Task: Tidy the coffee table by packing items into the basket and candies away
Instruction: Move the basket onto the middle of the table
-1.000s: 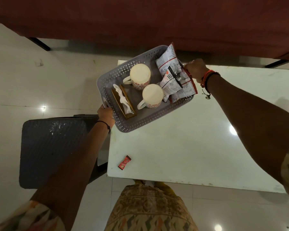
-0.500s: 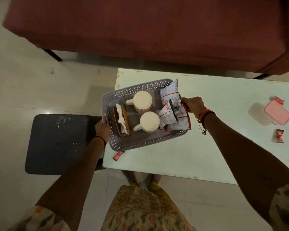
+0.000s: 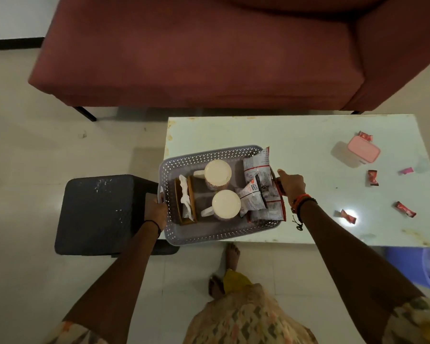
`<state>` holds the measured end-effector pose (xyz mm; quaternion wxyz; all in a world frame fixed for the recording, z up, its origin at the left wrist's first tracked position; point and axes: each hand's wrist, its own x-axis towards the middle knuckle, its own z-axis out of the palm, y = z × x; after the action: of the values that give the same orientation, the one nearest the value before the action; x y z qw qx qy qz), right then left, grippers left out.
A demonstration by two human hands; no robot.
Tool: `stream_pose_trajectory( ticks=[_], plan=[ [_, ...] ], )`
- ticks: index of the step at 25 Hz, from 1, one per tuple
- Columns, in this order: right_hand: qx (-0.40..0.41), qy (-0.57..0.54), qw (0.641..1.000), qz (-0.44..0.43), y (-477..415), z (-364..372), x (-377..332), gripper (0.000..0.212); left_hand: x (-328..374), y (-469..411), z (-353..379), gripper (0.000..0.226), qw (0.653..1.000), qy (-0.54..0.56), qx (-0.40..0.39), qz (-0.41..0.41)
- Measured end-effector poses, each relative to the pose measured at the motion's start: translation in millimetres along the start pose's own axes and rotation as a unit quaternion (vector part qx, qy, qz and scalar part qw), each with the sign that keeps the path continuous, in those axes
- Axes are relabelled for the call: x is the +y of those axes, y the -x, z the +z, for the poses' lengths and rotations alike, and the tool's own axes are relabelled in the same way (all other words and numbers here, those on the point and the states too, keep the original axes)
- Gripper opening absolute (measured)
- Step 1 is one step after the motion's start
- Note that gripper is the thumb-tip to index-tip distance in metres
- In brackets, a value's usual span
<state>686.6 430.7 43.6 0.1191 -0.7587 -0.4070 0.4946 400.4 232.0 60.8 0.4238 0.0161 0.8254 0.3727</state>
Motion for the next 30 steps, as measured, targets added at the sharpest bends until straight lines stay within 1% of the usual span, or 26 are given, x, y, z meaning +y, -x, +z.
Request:
stream_pose_trajectory(
  ticks=[5,7,8,10,13,15,18,19,21,23,27,29,30],
  plan=[
    [0.041,-0.038,0.998,0.012,22,-53,24,0.038,2,36,24,0.013,0.999,0.016,-0.043,0.011],
    [0.048,-0.049,0.998,0.013,23,-74,31,0.036,5,44,36,0.022,0.997,0.003,-0.071,0.01],
    [0.048,-0.053,0.997,0.016,22,-84,34,0.039,8,49,44,0.025,0.997,-0.011,-0.078,0.017],
    [0.042,-0.055,0.997,0.019,19,-108,40,0.044,16,62,62,0.025,0.997,-0.009,-0.064,0.032],
    [0.045,-0.06,0.997,0.013,11,-144,44,0.041,28,76,96,0.025,0.998,0.004,-0.058,0.028],
    [0.048,-0.034,0.998,0.018,1,-173,43,0.037,32,81,124,0.026,0.998,-0.009,-0.059,0.027],
    [-0.009,0.033,0.999,0.033,-23,-210,42,0.035,35,88,167,0.028,0.998,-0.016,-0.059,0.031],
    [-0.011,0.045,0.999,0.03,-36,-219,44,0.034,35,90,181,0.028,0.997,-0.019,-0.06,0.034],
    [0.0,0.047,0.999,0.019,-55,-230,47,0.036,34,94,202,0.03,0.997,-0.024,-0.06,0.045],
    [-0.004,0.082,0.997,0.007,-76,-238,51,0.039,35,94,223,0.029,0.997,-0.02,-0.062,0.052],
    [-0.07,0.166,0.984,-0.005,-113,-244,62,0.042,35,83,255,0.03,0.996,-0.019,-0.07,0.046],
    [-0.055,0.13,0.99,0.012,-131,-242,69,0.033,36,71,267,0.031,0.996,-0.02,-0.073,0.041],
    [-0.042,0.145,0.989,0.0,-138,-239,72,0.026,36,61,274,0.031,0.996,-0.021,-0.073,0.038]
  ],
)
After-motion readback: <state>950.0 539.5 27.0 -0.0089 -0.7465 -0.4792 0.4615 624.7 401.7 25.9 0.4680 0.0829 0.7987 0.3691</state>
